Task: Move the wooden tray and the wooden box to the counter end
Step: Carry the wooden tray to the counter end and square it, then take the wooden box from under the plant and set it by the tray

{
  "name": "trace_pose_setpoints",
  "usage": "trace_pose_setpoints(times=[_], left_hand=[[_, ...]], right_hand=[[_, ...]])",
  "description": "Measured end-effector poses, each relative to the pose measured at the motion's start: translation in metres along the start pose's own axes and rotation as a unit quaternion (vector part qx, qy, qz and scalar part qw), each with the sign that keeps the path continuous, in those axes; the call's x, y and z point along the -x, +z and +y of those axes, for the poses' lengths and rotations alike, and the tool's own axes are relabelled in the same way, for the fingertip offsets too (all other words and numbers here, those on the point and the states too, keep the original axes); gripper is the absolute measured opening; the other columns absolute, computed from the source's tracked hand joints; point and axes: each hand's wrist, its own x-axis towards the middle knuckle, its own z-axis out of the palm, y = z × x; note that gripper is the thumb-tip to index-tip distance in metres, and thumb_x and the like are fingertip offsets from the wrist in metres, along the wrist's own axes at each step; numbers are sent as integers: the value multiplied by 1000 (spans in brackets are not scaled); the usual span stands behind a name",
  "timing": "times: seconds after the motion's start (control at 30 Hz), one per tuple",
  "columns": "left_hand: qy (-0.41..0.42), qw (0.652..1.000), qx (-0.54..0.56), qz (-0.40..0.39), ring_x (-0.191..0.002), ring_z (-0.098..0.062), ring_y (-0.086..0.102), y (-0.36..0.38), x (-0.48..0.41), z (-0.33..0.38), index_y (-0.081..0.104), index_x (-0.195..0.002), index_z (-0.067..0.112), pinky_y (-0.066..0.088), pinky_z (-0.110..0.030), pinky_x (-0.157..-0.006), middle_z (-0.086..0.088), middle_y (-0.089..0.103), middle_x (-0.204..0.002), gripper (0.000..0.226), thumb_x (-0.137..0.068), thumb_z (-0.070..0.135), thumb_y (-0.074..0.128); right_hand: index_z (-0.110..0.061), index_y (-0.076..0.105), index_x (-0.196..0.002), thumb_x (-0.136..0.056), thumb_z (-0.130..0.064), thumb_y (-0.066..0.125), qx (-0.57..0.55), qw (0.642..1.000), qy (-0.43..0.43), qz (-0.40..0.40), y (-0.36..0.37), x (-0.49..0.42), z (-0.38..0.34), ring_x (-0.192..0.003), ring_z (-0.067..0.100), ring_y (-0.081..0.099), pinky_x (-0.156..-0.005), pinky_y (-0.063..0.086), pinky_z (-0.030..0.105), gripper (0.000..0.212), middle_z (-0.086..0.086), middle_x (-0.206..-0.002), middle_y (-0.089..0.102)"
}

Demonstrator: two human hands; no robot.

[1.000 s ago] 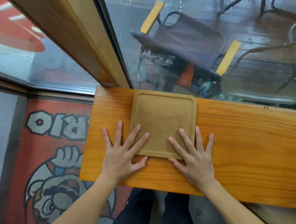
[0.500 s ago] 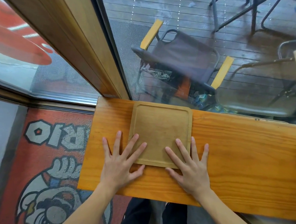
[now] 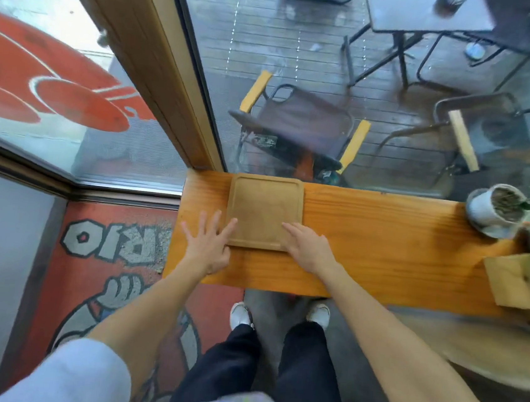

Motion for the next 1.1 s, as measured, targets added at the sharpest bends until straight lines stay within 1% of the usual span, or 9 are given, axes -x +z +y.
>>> trace_pose_setpoints(times=[0.07,0.17,0.27,0.37,0.5,0.63,0.73,0.93,1.1], left_hand=[[-33,995,89,20,-145,-40,27,-9,29,12,29,-152,26,22,-68,-113,-15,35,-156,58,-95,31,37],[-25,960,273,46,-107,-32,62,-25,72,35,44,-145,14,50,-42,-87,-11,64,-122,47,-100,23,37],[18,956,289,58,-80,-22,63,-40,108,60,47,-142,16,50,-37,-69,-1,64,-96,42,-102,21,39],[51,963,261,40,-83,-19,61,-45,116,76,53,-137,17,53,-36,-74,-5,69,-112,39,-101,22,40],[88,957,274,45,-67,-16,57,-54,114,129,48,-140,18,44,-29,-57,-7,65,-104,39,-102,20,41],[107,950,285,70,-78,-17,57,-59,112,197,45,-141,14,47,-34,-70,-7,64,-104,41,-100,19,43],[127,950,280,55,-71,-17,59,-60,111,249,46,-138,14,47,-34,-61,-4,64,-96,38,-101,21,41],[104,942,316,47,-72,-23,67,-56,104,368,53,-111,11,57,-39,-67,-6,64,-87,32,-103,39,40],[107,947,283,104,-64,-30,57,-40,85,448,57,-86,1,44,-40,-57,-11,62,-73,41,-103,35,44]], right_hand=[[-19,67,-111,-102,-35,47,-180,980,35,74,-2,40,-3,-111,33,64,-86,49,40,28,8,-113,71],[-22,63,-73,-103,-30,48,-336,927,85,145,-4,99,9,-77,25,65,-69,43,33,34,0,-74,66],[-18,67,-90,-104,-33,47,-416,886,112,172,-12,151,34,-82,20,66,-68,46,28,29,0,-83,69],[-13,67,-107,-105,-32,45,-457,865,123,166,-20,184,60,-90,16,65,-71,47,23,29,2,-99,69],[-13,66,-113,-105,-27,45,-522,816,160,192,-28,231,100,-97,18,62,-96,50,41,26,4,-105,67],[-16,68,-107,-104,-20,47,-588,757,176,225,-32,270,152,-98,21,65,-96,52,44,22,10,-110,69],[-18,70,-109,-102,-20,49,-584,755,175,241,-43,290,196,-101,20,70,-97,53,44,22,6,-110,74],[-17,70,-98,-102,-20,49,-513,778,156,326,-96,308,306,-92,22,68,-83,55,36,22,6,-97,73],[-16,69,-102,-102,-30,49,-276,885,164,338,-125,314,396,-98,21,64,-86,51,36,25,2,-103,72]])
